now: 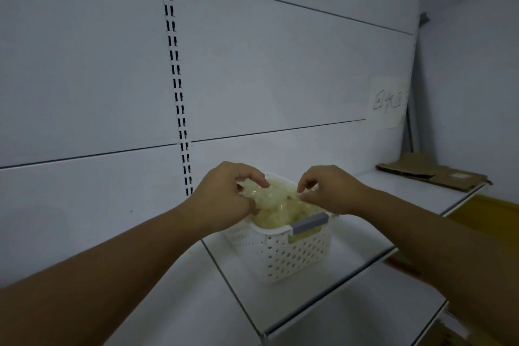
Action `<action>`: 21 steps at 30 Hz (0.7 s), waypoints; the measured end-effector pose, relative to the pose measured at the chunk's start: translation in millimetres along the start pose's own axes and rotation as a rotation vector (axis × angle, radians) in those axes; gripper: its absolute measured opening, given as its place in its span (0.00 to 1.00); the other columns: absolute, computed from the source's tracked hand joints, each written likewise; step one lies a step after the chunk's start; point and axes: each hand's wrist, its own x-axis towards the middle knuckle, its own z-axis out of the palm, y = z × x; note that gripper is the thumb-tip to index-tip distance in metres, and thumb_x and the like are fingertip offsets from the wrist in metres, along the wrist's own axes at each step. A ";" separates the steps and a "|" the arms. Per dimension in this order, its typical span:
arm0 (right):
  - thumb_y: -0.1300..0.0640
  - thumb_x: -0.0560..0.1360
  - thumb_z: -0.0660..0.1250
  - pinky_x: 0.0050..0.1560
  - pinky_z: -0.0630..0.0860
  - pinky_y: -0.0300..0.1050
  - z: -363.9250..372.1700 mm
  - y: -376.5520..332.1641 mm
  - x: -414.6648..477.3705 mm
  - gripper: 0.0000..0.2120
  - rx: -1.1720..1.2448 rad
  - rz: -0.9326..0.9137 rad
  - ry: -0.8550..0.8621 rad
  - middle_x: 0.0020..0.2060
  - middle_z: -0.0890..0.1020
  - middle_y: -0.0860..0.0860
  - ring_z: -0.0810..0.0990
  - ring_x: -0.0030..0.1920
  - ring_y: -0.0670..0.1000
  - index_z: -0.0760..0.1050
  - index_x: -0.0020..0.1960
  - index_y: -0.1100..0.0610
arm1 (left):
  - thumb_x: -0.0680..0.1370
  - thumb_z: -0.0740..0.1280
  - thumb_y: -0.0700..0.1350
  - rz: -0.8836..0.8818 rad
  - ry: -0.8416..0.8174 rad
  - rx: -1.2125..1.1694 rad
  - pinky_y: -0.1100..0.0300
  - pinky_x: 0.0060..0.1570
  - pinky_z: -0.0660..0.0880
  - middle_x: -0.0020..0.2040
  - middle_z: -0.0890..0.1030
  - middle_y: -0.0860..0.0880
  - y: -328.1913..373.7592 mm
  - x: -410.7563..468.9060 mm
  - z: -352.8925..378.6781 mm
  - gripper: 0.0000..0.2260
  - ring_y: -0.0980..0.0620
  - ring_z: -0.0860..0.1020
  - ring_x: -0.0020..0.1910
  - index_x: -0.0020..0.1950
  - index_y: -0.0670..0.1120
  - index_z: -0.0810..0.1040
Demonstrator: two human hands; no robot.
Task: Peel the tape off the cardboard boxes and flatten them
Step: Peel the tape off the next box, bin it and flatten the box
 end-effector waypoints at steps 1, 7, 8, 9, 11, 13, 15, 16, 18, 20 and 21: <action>0.51 0.74 0.66 0.45 0.71 0.39 0.2 0.1 -1.6 0.05 -0.097 -0.005 0.050 0.47 0.79 0.47 0.76 0.46 0.46 0.79 0.48 0.50 | 0.66 0.70 0.31 0.018 0.037 0.011 0.58 0.54 0.75 0.56 0.80 0.54 -0.6 2.1 -2.0 0.19 0.55 0.75 0.54 0.41 0.57 0.80; 0.53 0.79 0.59 0.55 0.70 0.44 -5.1 -29.3 2.2 0.11 -0.221 -0.124 0.325 0.58 0.77 0.51 0.73 0.56 0.51 0.75 0.58 0.54 | 0.75 0.66 0.46 0.005 -0.022 0.337 0.60 0.56 0.68 0.66 0.72 0.52 -15.8 9.7 -43.0 0.13 0.53 0.71 0.61 0.59 0.54 0.76; 0.53 0.78 0.60 0.57 0.69 0.43 -7.6 -43.0 7.0 0.12 -0.157 -0.146 0.363 0.59 0.76 0.51 0.73 0.58 0.51 0.74 0.59 0.55 | 0.76 0.65 0.49 -0.006 -0.040 0.411 0.59 0.59 0.67 0.68 0.71 0.51 -19.1 8.7 -55.2 0.15 0.52 0.69 0.64 0.63 0.52 0.73; 0.53 0.78 0.61 0.56 0.68 0.43 -9.3 -60.6 12.7 0.12 -0.114 -0.182 0.382 0.60 0.76 0.51 0.73 0.57 0.51 0.74 0.60 0.55 | 0.77 0.63 0.52 -0.025 -0.052 0.471 0.57 0.64 0.65 0.70 0.69 0.50 -22.7 5.9 -70.0 0.18 0.51 0.65 0.69 0.66 0.50 0.71; 0.52 0.77 0.62 0.52 0.65 0.41 -7.2 -105.1 23.4 0.12 -0.067 -0.281 0.353 0.61 0.76 0.50 0.73 0.51 0.49 0.73 0.59 0.54 | 0.79 0.60 0.55 -0.076 -0.054 0.558 0.52 0.71 0.57 0.73 0.66 0.50 -30.6 -7.9 -106.2 0.21 0.51 0.55 0.75 0.70 0.49 0.67; 0.51 0.77 0.62 0.49 0.61 0.38 5.2 -156.0 31.2 0.12 -0.034 -0.399 0.285 0.61 0.75 0.49 0.71 0.49 0.47 0.73 0.59 0.53 | 0.79 0.58 0.56 -0.153 -0.038 0.612 0.51 0.72 0.53 0.75 0.63 0.51 -41.4 -32.1 -148.6 0.22 0.53 0.49 0.76 0.71 0.49 0.65; 0.50 0.77 0.62 0.55 0.64 0.40 24.4 -207.3 34.4 0.12 -0.011 -0.511 0.188 0.64 0.73 0.48 0.71 0.59 0.49 0.73 0.59 0.52 | 0.79 0.58 0.56 -0.257 -0.022 0.670 0.53 0.71 0.55 0.74 0.64 0.51 -52.3 -67.1 -192.5 0.22 0.52 0.52 0.76 0.71 0.50 0.65; 0.50 0.77 0.61 0.59 0.65 0.42 34.3 -232.9 34.1 0.13 -0.008 -0.565 0.129 0.65 0.72 0.47 0.69 0.63 0.48 0.72 0.60 0.51 | 0.79 0.59 0.55 -0.299 0.005 0.708 0.56 0.69 0.57 0.73 0.66 0.50 -55.9 -88.3 -214.2 0.21 0.52 0.57 0.74 0.71 0.50 0.67; 0.49 0.77 0.62 0.58 0.66 0.39 51.6 -283.8 32.7 0.12 0.043 -0.660 0.021 0.64 0.71 0.45 0.70 0.61 0.45 0.73 0.59 0.49 | 0.79 0.61 0.49 -0.336 0.140 0.755 0.61 0.60 0.65 0.66 0.75 0.49 -58.5 -135.6 -257.1 0.15 0.51 0.72 0.64 0.65 0.49 0.74; 0.48 0.76 0.63 0.52 0.67 0.37 63.3 -334.9 28.3 0.10 0.183 -0.710 -0.062 0.61 0.73 0.44 0.74 0.51 0.40 0.74 0.56 0.47 | 0.78 0.63 0.42 -0.352 0.331 0.768 0.64 0.51 0.70 0.54 0.82 0.49 -57.2 -183.2 -294.2 0.09 0.54 0.77 0.50 0.55 0.48 0.81; 0.47 0.75 0.64 0.52 0.69 0.38 68.1 -360.0 26.5 0.09 0.275 -0.725 -0.100 0.60 0.75 0.44 0.75 0.50 0.41 0.75 0.55 0.46 | 0.77 0.64 0.41 -0.372 0.397 0.772 0.65 0.47 0.72 0.49 0.83 0.50 -56.1 -205.7 -308.8 0.09 0.56 0.78 0.45 0.52 0.48 0.82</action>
